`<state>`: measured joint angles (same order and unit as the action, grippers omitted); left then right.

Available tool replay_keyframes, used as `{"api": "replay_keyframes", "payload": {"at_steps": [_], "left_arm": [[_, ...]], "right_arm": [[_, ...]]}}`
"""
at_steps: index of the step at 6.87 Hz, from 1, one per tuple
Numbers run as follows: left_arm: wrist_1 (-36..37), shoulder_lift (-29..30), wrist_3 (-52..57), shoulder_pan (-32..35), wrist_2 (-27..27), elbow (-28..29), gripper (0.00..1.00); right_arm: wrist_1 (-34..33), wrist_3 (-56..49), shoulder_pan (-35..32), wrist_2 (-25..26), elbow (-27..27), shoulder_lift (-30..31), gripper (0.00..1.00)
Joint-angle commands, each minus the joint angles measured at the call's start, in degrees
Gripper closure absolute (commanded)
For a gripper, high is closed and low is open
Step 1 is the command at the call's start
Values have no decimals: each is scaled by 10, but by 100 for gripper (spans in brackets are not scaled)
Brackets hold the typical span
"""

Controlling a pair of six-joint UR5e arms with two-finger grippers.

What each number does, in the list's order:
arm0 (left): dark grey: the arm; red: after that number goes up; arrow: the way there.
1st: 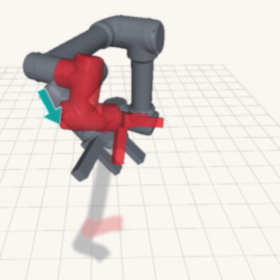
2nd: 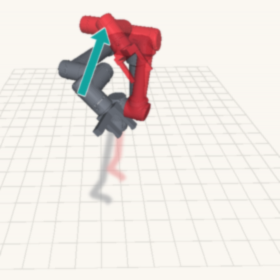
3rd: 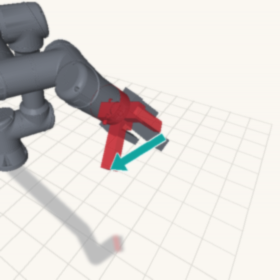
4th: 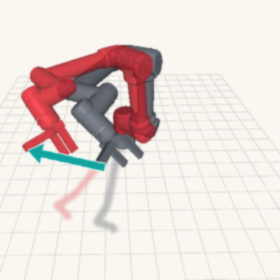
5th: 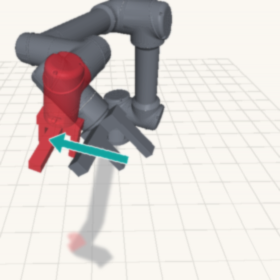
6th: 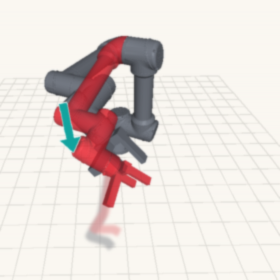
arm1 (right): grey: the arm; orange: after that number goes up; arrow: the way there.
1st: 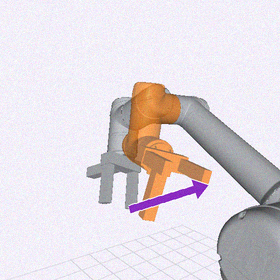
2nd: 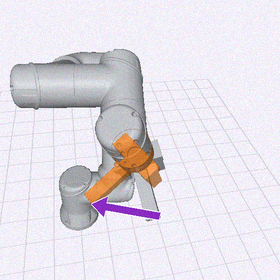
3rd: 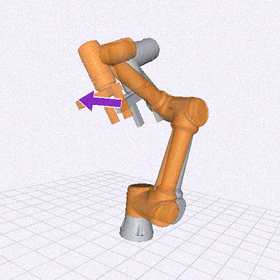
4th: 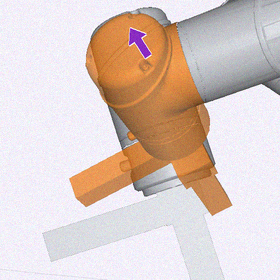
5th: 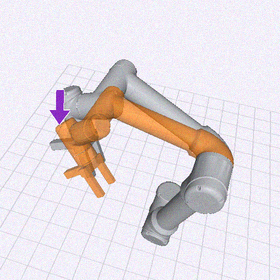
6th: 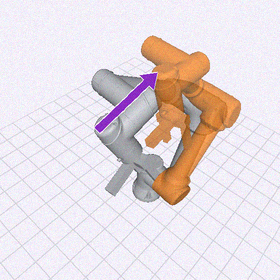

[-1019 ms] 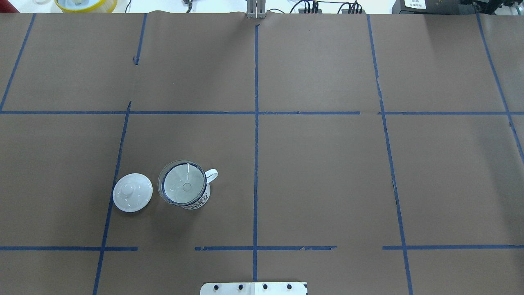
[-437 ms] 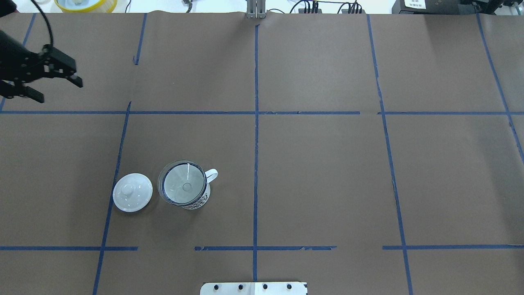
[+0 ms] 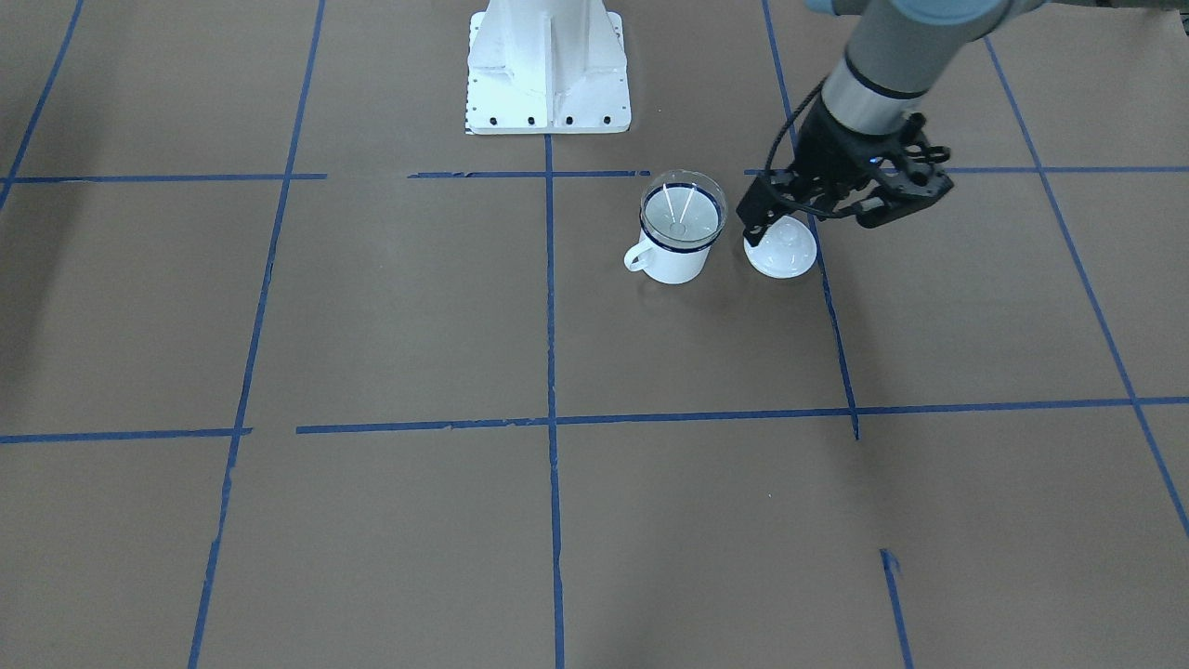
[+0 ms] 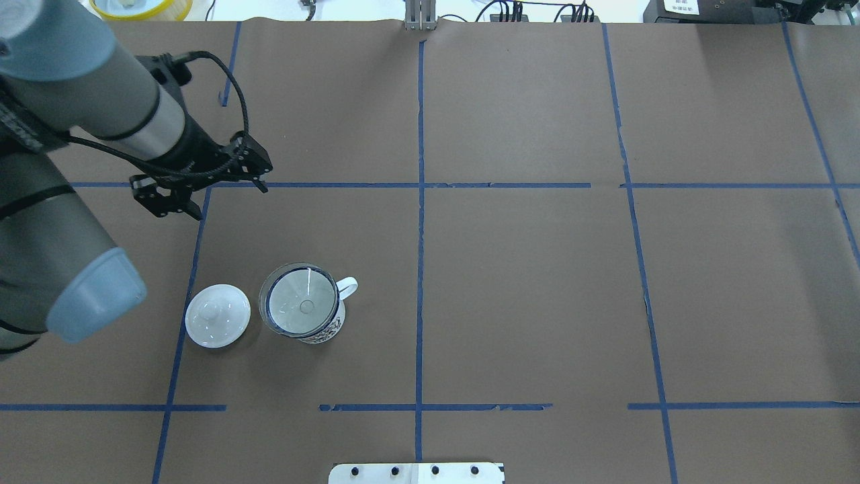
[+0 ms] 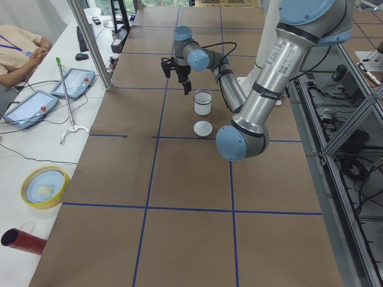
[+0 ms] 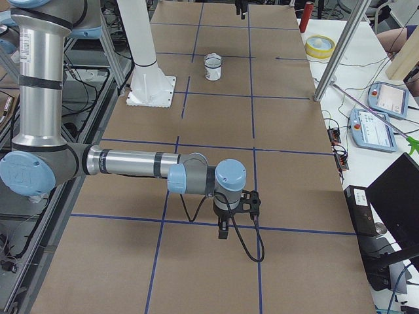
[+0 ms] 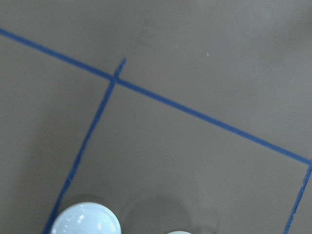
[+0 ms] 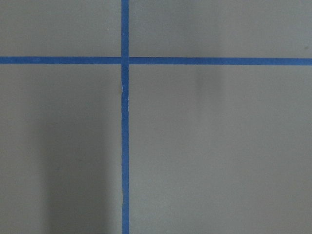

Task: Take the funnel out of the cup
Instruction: 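Move the left gripper over the glass funnel in the white mug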

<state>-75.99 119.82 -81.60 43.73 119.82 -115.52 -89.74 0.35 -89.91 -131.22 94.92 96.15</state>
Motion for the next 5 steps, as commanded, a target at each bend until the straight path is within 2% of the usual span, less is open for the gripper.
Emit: {"api": "replay_keyframes", "payload": {"at_steps": [1,3,5], "left_arm": [[19,55,-44,-70,-43,42,1],[18,65,-75,-109,-50,62,4],[-12,69,-75,-129,-63,99,12]], "right_arm": [[0,0,0,0,0,0,0],[0,0,0,0,0,0,0],[0,0,0,0,0,0,0]]}}
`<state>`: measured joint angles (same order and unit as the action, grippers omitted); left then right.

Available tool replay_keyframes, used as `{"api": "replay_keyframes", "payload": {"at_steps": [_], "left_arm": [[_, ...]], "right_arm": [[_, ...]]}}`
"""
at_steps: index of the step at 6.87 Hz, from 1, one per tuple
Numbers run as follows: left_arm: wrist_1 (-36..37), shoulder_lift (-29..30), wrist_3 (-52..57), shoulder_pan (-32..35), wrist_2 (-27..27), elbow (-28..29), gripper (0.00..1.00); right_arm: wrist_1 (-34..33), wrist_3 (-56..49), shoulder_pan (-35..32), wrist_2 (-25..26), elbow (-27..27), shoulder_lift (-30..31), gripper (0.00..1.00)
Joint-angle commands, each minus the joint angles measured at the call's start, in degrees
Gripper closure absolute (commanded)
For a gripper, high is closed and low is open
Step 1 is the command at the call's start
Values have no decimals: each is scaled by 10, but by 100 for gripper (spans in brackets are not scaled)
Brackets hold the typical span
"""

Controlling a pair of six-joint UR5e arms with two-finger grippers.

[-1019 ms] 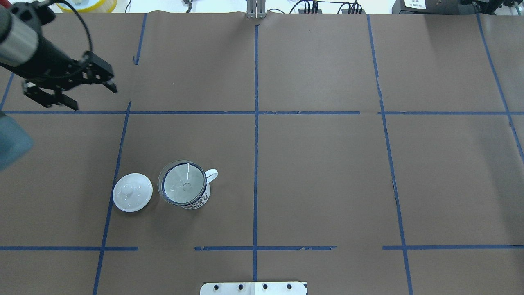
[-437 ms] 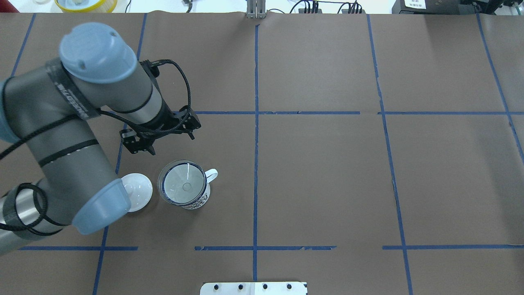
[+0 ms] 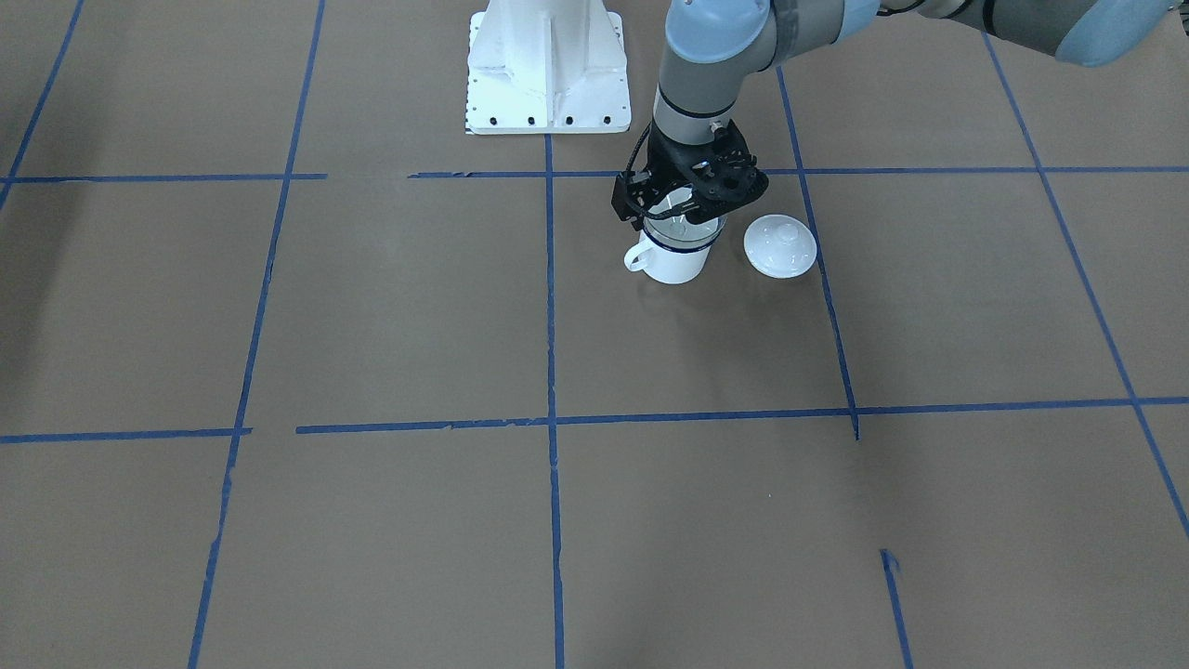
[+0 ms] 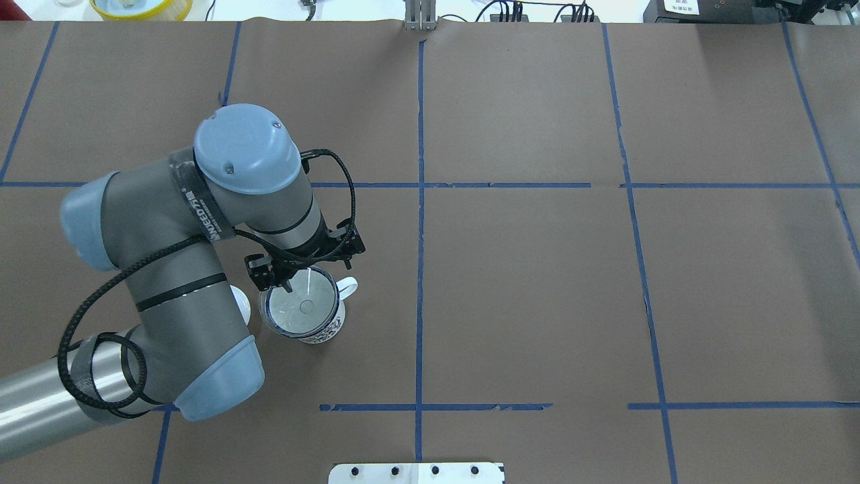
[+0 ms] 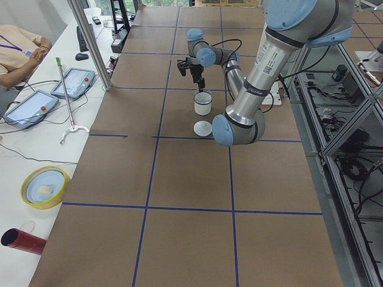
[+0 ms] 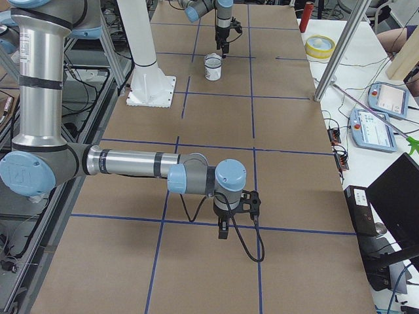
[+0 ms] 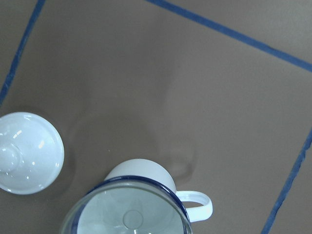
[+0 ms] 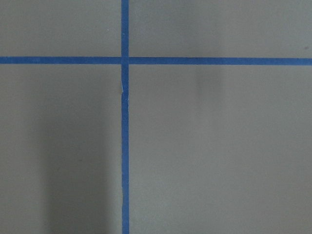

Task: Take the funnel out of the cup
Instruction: 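Move the left gripper over the glass funnel in the white mug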

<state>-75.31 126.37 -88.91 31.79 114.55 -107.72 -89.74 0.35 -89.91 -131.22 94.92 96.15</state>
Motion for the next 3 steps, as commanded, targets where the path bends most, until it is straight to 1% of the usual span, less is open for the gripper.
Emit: {"api": "replay_keyframes", "payload": {"at_steps": [1,3], "left_arm": [[-19,5,-2,-9,-12,20,28],[-19,4,-2,-9,-12,22,51]], "right_arm": [[0,0,0,0,0,0,0],[0,0,0,0,0,0,0]]}}
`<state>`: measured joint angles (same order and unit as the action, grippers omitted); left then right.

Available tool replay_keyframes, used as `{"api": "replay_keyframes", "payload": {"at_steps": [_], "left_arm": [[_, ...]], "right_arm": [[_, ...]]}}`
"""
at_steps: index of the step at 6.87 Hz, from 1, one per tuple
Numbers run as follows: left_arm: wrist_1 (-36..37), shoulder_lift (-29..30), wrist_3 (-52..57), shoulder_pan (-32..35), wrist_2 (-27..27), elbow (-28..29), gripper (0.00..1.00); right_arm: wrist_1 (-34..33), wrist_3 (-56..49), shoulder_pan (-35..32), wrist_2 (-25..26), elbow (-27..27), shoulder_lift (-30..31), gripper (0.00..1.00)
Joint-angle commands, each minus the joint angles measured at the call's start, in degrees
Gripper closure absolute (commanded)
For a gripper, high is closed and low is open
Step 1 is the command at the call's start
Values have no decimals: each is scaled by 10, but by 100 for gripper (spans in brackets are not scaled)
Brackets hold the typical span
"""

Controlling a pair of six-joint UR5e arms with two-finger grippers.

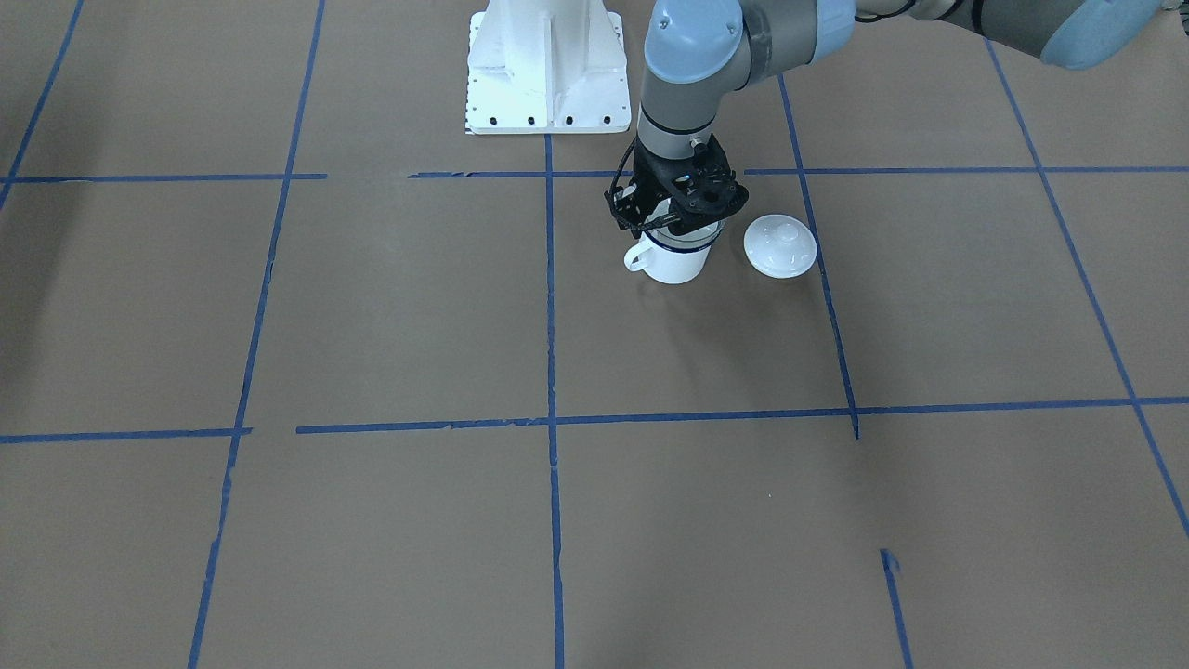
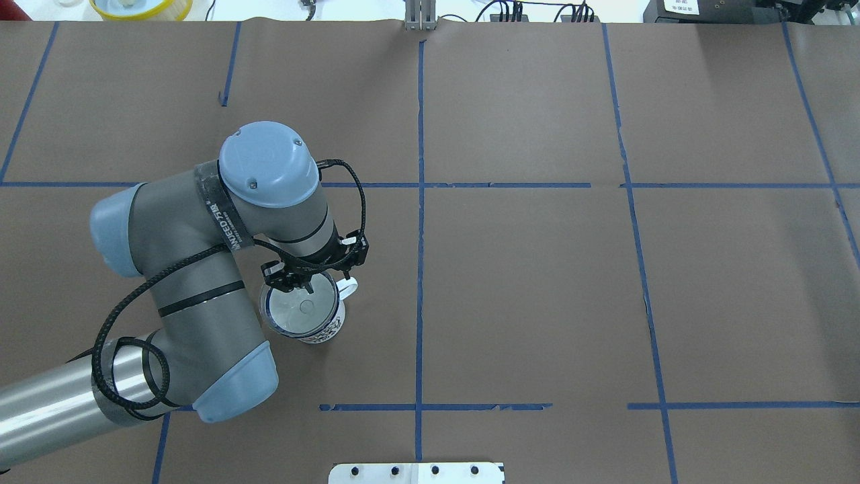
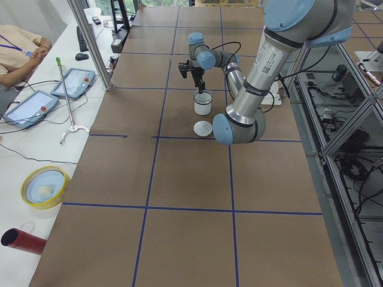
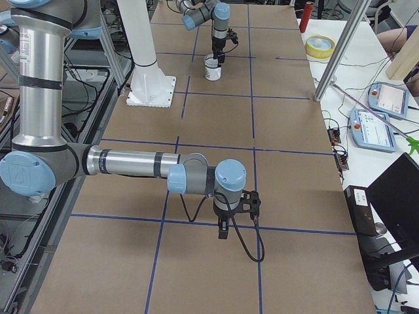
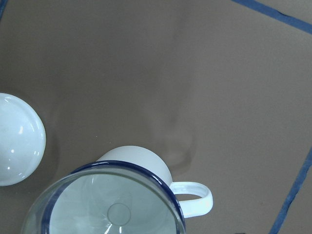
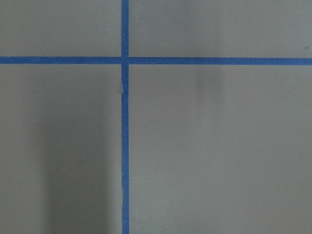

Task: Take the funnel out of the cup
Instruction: 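Lower the left gripper and close it on the funnel stem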

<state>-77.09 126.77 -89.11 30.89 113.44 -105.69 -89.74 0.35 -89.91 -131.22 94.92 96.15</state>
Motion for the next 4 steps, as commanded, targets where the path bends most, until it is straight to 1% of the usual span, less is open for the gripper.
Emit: {"api": "replay_keyframes", "payload": {"at_steps": [1,2,3,4], "left_arm": [[-1,0,0,0,-1,1,59],[-1,1,0,0,0,1,66],[-1,1,-1,0,0,0,90],[-1,4,-7,0,1,-4,100]], "right_arm": [[0,0,0,0,0,0,0],[0,0,0,0,0,0,0],[0,0,0,0,0,0,0],[0,0,0,0,0,0,0]]}}
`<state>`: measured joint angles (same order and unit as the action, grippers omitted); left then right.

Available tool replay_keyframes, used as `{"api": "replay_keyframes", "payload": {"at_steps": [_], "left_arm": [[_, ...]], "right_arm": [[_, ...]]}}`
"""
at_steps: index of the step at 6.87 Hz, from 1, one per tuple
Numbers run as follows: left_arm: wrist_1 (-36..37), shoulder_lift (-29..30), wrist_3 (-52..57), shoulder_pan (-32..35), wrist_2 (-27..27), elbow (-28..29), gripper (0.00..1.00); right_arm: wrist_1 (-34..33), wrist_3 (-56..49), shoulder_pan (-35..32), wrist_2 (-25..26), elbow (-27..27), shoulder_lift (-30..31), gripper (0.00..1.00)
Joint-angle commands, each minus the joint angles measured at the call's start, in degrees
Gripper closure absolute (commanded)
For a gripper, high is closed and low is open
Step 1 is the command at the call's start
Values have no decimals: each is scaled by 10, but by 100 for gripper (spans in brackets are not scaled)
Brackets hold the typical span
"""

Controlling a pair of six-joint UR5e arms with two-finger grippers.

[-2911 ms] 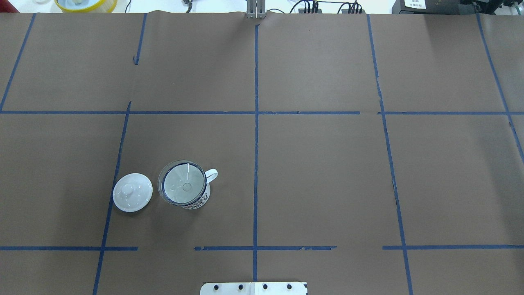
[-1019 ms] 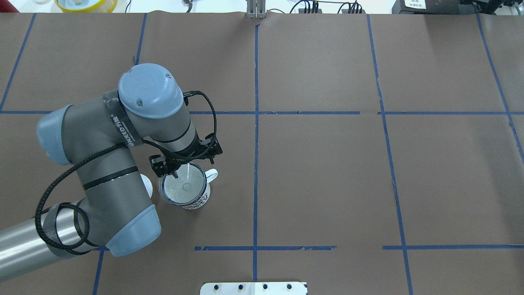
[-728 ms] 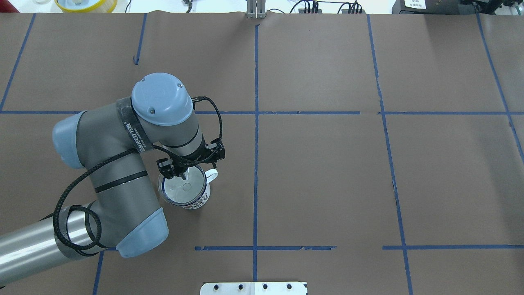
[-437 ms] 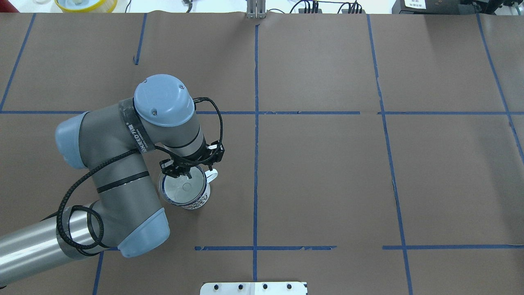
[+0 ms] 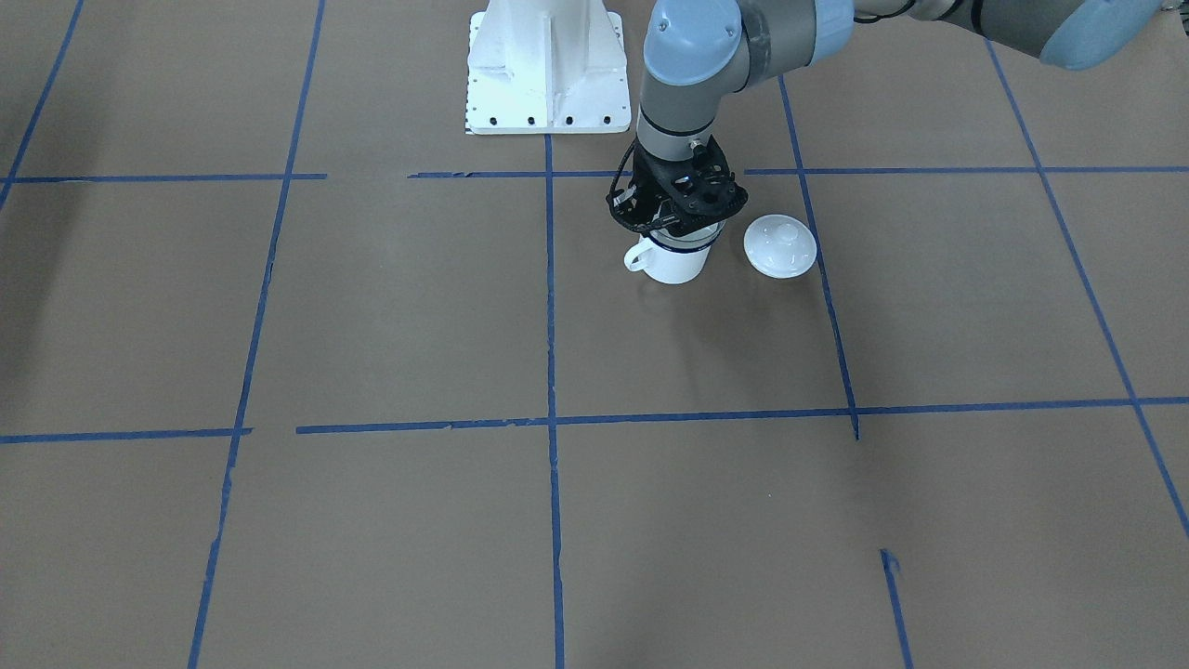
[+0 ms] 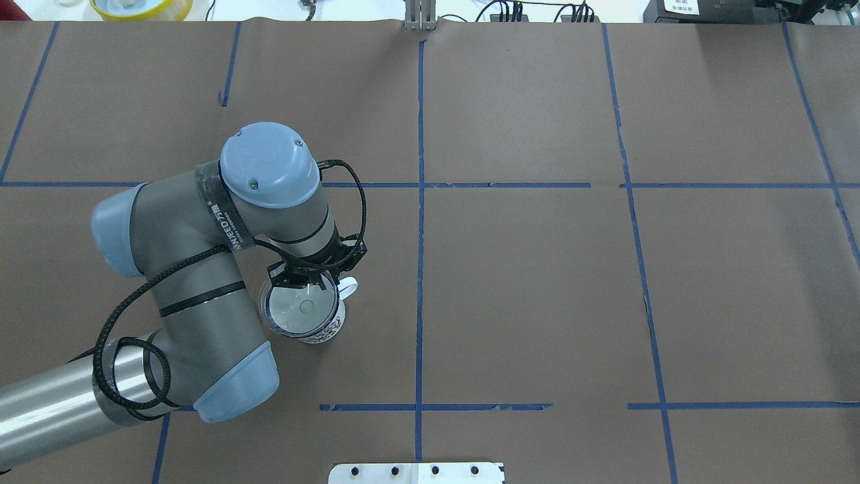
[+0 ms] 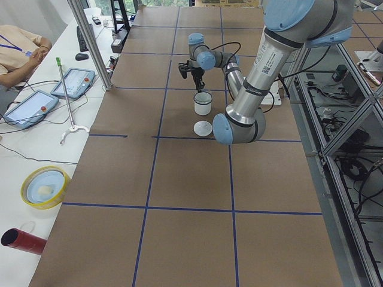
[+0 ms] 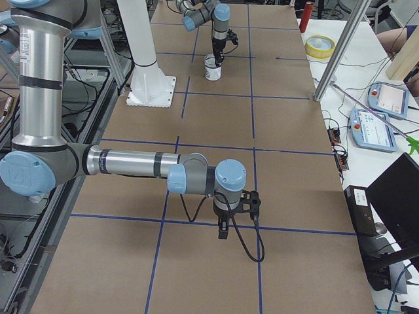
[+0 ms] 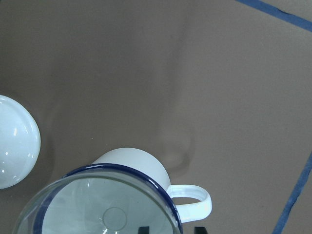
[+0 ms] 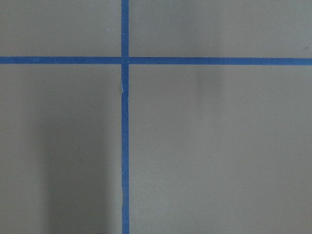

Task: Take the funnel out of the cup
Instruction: 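Lower the left gripper and close it on the funnel stem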

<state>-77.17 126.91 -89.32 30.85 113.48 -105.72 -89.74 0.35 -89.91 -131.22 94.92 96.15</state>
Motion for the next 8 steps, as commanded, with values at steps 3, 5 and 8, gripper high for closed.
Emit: {"api": "replay_keyframes", "payload": {"at_steps": [3,5,8], "left_arm": [[-1,11,-20,1,1,-18,100],[-1,11,-20,2,1,-36,100],[4,11,-21,65,2,-105,100]], "right_arm": [[0,0,0,0,0,0,0],[0,0,0,0,0,0,0],[0,0,0,0,0,0,0]]}}
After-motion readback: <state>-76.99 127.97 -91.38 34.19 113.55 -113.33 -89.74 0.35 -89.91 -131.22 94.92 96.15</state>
